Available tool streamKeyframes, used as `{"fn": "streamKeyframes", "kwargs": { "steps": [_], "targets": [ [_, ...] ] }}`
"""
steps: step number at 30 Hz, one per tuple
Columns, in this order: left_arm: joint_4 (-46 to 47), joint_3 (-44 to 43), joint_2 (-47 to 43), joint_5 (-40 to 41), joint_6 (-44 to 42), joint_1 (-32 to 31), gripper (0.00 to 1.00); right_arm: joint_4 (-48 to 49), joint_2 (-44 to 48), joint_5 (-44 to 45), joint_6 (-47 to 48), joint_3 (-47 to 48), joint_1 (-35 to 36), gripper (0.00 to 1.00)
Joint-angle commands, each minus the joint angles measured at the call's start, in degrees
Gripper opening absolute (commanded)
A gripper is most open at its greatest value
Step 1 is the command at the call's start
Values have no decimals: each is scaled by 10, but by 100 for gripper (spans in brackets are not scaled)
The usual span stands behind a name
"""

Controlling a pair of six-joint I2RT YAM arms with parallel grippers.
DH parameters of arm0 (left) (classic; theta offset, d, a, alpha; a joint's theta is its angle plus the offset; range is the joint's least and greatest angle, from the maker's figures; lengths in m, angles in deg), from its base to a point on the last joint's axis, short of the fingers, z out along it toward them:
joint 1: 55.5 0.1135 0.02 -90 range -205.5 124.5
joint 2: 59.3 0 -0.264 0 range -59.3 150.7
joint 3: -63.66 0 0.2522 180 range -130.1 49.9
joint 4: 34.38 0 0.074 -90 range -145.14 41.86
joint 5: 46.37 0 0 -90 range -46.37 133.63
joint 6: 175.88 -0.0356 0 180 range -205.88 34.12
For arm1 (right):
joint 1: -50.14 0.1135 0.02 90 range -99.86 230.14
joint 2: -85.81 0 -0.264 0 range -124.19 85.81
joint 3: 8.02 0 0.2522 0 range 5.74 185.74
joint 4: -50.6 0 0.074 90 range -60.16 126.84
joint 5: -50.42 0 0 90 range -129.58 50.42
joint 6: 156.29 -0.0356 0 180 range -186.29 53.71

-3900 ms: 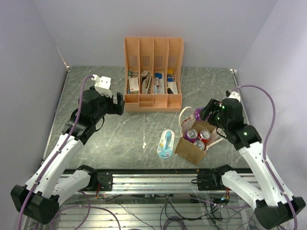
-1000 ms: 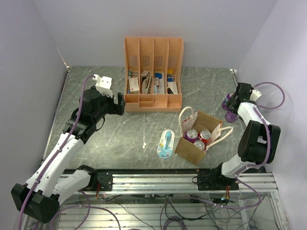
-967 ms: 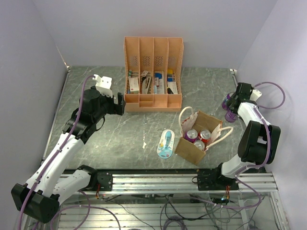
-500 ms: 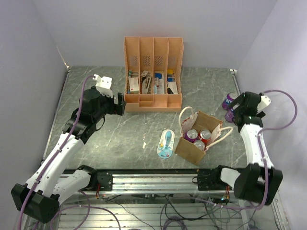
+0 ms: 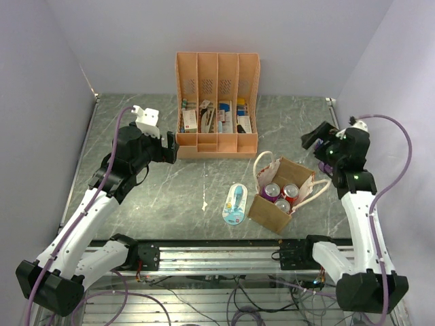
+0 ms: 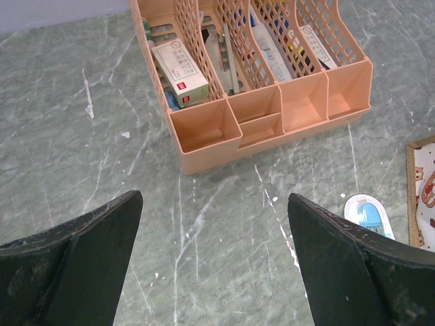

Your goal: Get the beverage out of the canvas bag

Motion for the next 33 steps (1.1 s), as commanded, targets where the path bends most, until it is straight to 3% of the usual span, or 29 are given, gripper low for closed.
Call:
{"fn": "streamKeyframes", "kwargs": {
  "steps": [1, 5, 10, 27, 30, 33],
  "targets": [
    [4, -22, -6, -12, 4, 6, 98, -58, 9, -64, 22, 23, 86, 88],
    [3, -24, -3, -13, 4, 6, 98, -133, 15, -65, 9, 24, 138, 85],
    [1, -24, -5, -13, 5, 6, 98, -185, 41, -86, 1, -26, 144, 85],
    [-5, -28, 4, -12, 3, 6, 98, -338, 0, 95, -109, -69, 144, 98],
    [-2, -26, 2, -14, 3, 6, 98, -334, -7, 101, -118, -74, 144, 99],
    [-3, -26, 1, -16, 4, 6, 98, -302, -12, 54, -116, -83, 144, 99]
  ]
}}
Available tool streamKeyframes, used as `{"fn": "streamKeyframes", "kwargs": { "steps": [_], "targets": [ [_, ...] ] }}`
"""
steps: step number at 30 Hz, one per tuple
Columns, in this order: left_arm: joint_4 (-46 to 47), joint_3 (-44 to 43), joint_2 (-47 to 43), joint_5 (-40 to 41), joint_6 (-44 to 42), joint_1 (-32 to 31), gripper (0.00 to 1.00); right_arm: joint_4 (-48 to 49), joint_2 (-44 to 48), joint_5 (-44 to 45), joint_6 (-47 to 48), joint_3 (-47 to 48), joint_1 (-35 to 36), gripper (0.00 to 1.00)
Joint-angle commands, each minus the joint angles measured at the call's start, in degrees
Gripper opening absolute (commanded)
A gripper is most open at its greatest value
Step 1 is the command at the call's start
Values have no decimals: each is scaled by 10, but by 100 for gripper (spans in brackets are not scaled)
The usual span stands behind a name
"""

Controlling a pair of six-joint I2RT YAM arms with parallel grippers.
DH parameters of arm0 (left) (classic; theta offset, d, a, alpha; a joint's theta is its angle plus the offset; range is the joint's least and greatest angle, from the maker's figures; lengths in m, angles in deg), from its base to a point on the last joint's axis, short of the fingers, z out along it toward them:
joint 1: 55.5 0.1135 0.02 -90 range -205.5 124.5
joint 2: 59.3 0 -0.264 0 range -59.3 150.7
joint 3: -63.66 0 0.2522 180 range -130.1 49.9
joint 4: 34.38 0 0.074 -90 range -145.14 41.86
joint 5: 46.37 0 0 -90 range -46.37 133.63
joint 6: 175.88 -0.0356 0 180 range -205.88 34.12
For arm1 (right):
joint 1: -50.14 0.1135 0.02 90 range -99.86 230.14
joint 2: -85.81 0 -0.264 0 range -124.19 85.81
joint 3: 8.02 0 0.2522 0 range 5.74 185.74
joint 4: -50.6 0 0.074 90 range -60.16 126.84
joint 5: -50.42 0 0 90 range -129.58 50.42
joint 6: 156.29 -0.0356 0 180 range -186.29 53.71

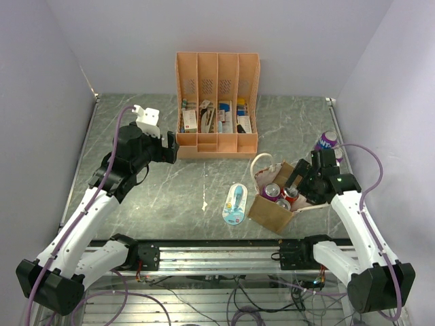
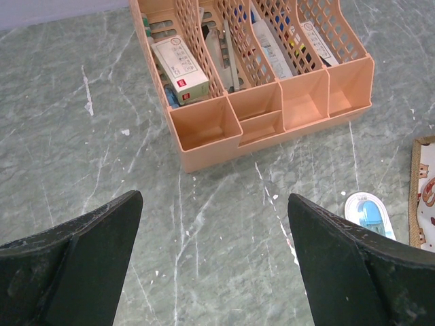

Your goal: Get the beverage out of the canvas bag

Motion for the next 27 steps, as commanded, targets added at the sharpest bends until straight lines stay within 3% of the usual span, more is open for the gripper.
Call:
{"fn": "streamKeyframes", "kwargs": {
  "steps": [1, 7, 15, 27],
  "targets": [
    [5, -21, -2, -15, 4, 6, 98, 6, -10, -34, -17, -20, 3, 99],
    [5, -21, -3, -16, 4, 6, 98, 29, -35, -66, -22, -13, 20, 98],
    [5, -22, -4, -17, 3, 6, 98, 4, -71, 39, -49, -9, 69, 98],
    [3, -22, -1, -16, 3, 6, 98, 40, -108, 66, -117, -56, 136, 91]
  ]
}}
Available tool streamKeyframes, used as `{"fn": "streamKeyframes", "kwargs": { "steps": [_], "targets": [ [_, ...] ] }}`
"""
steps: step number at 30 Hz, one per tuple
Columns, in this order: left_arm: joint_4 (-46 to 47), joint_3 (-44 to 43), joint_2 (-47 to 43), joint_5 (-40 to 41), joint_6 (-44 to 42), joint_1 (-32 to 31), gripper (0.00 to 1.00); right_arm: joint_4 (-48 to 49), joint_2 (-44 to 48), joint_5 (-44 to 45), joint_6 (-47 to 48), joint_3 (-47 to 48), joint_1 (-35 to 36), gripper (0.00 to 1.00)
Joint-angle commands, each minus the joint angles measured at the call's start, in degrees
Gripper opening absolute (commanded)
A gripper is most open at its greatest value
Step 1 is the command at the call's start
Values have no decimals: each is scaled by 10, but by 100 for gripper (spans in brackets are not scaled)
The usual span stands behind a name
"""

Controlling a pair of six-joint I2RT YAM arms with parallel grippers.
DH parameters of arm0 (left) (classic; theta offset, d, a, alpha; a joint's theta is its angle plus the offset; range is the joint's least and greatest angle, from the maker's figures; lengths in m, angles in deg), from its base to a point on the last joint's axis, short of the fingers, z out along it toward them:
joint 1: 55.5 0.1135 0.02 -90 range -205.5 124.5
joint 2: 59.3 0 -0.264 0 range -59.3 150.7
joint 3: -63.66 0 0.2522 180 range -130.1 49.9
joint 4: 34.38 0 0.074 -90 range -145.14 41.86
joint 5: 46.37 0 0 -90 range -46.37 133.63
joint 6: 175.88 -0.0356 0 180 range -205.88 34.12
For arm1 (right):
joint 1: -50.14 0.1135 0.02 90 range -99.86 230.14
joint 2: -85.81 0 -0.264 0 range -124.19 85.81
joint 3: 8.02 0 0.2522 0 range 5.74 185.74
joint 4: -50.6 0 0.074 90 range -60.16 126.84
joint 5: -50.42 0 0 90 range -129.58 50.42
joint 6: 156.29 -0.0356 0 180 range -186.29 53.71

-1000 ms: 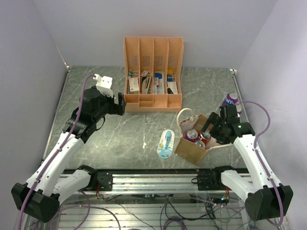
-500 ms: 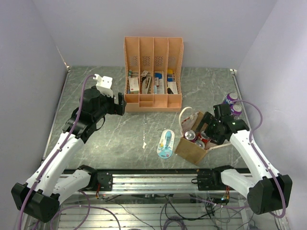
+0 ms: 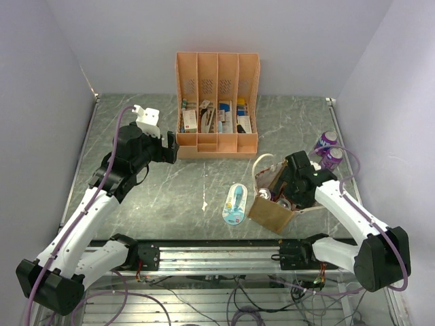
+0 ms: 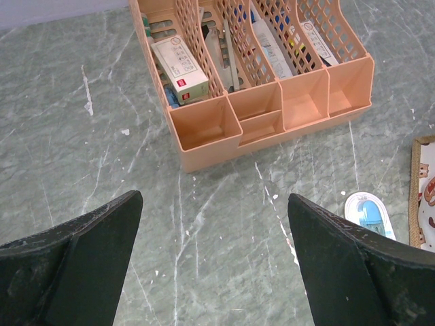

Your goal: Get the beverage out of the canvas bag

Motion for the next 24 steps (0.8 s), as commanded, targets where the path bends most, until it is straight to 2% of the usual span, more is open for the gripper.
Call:
{"fn": "streamKeyframes", "kwargs": {
  "steps": [1, 7, 12, 14, 17, 19, 24],
  "targets": [
    [4, -22, -1, -17, 3, 6, 98, -3, -5, 14, -43, -19, 20, 89],
    [3, -23, 1, -16, 3, 6, 98, -18, 19, 39, -70, -10, 25, 79],
    [3, -23, 3, -16, 3, 6, 98, -28, 48, 56, -84, 4, 25, 47],
    [3, -23, 3, -16, 3, 6, 98, -40, 52, 64, -89, 15, 25, 42],
    [1, -23, 3, -16, 3, 6, 98, -52, 50, 74, -81, 40, 24, 30],
    [2, -23, 3, -16, 3, 6, 98, -61, 43, 80, -75, 60, 24, 18],
    [2, -23, 5, -16, 3, 6, 98, -68, 27, 81, -61, 94, 24, 4]
  ]
}}
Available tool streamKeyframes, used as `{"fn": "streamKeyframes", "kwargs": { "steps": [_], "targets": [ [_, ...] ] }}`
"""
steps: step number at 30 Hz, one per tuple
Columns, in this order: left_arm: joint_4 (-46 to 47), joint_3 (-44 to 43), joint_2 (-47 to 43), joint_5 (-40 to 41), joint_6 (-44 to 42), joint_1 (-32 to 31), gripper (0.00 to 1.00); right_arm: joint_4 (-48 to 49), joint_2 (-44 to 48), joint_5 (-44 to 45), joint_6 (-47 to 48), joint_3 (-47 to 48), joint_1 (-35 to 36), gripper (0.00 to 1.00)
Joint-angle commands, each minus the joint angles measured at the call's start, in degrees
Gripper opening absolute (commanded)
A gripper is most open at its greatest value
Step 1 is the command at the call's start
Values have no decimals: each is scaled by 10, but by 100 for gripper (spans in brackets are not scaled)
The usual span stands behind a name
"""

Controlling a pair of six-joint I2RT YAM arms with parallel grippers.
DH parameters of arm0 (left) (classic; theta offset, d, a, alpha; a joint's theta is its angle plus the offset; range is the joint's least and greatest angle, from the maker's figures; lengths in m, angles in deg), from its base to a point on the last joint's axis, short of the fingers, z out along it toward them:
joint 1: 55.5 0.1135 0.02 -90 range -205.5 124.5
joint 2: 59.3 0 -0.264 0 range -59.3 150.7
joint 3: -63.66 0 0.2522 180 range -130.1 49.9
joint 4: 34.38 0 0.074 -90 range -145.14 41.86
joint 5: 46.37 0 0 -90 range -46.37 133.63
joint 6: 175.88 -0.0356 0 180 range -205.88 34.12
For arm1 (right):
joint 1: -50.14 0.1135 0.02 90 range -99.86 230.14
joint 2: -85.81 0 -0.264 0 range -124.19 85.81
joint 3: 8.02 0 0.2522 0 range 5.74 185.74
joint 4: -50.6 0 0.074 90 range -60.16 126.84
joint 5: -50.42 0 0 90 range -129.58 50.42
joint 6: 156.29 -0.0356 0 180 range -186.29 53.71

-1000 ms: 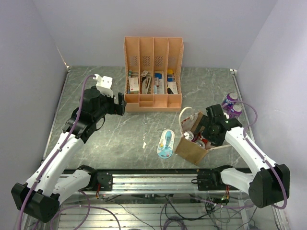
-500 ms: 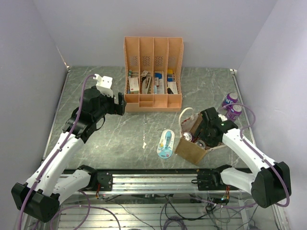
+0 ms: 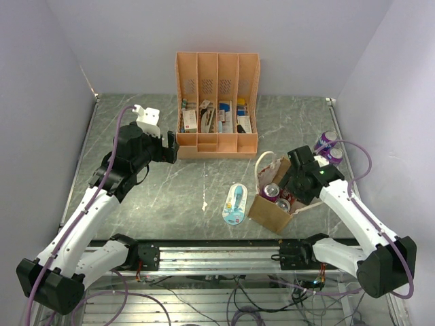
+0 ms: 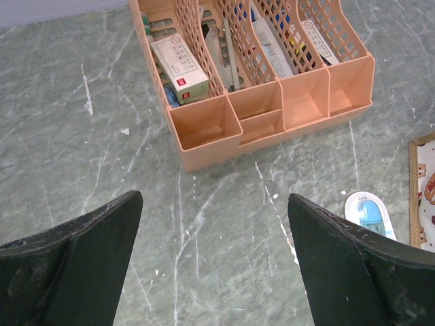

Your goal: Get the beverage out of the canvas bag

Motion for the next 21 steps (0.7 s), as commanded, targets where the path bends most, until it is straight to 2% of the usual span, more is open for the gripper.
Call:
{"fn": "streamKeyframes", "kwargs": {
  "steps": [1, 8, 14, 21],
  "targets": [
    [3, -21, 1, -16, 3, 6, 98, -2, -5, 18, 11, 39, 3, 3],
    [4, -21, 2, -16, 3, 6, 98, 9, 2, 8, 19, 40, 3, 0],
    [2, -22, 4, -16, 3, 6, 98, 4, 23, 34, 34, 62, 3, 0],
    [2, -22, 8, -17, 4, 6, 98, 49, 72, 11, 101, 75, 3, 0]
  ]
}}
